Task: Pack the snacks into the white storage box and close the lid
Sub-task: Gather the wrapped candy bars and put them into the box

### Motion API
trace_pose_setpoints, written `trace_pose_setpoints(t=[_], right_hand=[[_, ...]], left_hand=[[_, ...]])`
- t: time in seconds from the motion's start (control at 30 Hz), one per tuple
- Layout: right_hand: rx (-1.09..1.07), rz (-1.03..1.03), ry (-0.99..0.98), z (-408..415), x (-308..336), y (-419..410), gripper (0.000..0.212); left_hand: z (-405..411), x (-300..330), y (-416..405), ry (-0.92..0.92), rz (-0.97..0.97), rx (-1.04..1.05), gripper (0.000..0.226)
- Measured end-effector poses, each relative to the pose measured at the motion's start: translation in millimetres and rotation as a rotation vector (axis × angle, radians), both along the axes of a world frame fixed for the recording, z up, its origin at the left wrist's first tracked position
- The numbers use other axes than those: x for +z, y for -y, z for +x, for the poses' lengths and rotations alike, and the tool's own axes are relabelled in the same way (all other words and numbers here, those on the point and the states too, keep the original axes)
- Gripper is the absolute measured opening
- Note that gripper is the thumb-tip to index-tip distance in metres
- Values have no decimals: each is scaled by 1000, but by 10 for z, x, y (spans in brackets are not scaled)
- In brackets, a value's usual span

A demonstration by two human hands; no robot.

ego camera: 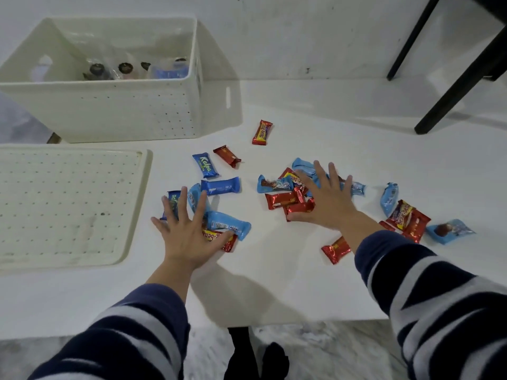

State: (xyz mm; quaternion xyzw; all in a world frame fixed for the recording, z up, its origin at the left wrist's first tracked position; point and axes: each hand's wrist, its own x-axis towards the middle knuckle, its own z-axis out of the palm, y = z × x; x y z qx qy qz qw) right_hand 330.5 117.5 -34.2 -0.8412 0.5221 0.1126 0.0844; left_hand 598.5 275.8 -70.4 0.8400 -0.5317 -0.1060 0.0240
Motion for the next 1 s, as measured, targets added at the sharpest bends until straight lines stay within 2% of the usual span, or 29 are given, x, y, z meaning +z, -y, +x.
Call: trace_pose_setpoints(t=[0.1, 0.4, 0.53, 0.77, 1.0], right_hand=[[45, 5, 21, 30, -79, 193, 115], [193, -182, 86, 504, -274, 444, 89], [244, -305, 156, 620, -336, 559, 74], [311, -366, 334, 715, -395, 647, 57], [274, -393, 376, 764, -372, 559, 41]], left_hand=[[171, -7, 251, 25, -12, -51, 102], [348, 32, 1185, 93, -8, -361, 99], [390, -7, 1389, 114, -152, -466, 81], [399, -51, 1494, 40, -423, -582, 53], [330, 10, 1417, 74, -468, -595, 44]])
